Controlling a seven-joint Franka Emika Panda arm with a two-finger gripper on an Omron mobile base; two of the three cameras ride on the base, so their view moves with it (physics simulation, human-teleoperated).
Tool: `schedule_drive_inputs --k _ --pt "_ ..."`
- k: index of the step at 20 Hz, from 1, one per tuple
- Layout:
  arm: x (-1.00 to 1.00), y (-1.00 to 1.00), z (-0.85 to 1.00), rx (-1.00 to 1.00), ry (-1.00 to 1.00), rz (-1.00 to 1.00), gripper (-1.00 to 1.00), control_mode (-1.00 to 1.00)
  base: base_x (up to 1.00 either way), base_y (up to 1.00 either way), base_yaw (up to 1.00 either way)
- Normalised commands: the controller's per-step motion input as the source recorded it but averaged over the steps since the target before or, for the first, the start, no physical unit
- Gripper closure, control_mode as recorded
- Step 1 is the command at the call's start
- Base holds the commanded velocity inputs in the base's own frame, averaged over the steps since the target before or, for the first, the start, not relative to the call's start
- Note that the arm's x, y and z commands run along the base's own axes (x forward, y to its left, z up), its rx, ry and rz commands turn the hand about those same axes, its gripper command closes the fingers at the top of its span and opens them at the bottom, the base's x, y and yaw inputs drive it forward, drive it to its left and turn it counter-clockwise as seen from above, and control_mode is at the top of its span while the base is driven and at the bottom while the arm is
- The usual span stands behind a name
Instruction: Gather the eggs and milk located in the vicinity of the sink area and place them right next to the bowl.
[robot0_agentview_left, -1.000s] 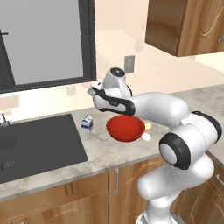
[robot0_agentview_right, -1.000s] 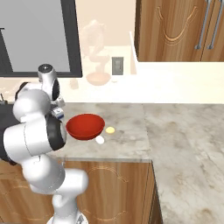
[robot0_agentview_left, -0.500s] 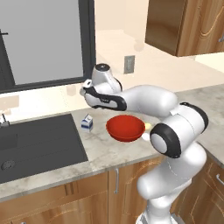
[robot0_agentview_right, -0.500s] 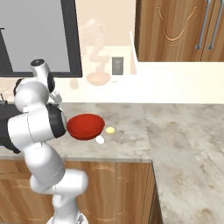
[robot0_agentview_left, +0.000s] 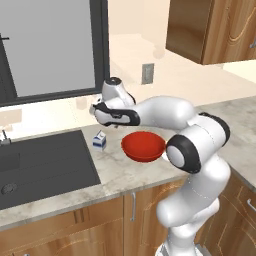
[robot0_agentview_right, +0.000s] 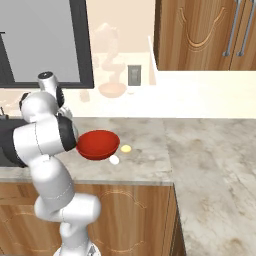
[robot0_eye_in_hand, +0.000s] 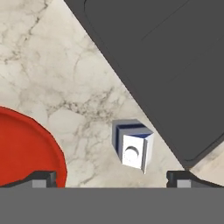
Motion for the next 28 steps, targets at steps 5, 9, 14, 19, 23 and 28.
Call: schedule_drive_inputs --k 5,9,14,19,23,28 --pt "0.31 0.0 -0.36 0.0 0.01 0.09 -1.0 -1.0 0.0 0.0 0.0" --pt "0.42 0.15 -0.22 -0.01 0.09 0.07 -1.0 -1.0 0.0 0.0 0.0" --pt "0.4 0.31 -0.11 -0.04 0.15 0.01 -1.0 -1.0 0.0 0.0 0.0" --pt "0.3 0.29 -0.04 -0.08 0.12 0.0 -1.0 -1.0 0.0 0.0 0.0" --pt "0.14 0.03 -0.09 -0.08 0.09 0.0 -1.0 -1.0 0.0 0.0 0.0" --pt "0.0 0.0 -0.1 -0.05 0.04 0.0 -1.0 -1.0 0.0 0.0 0.0"
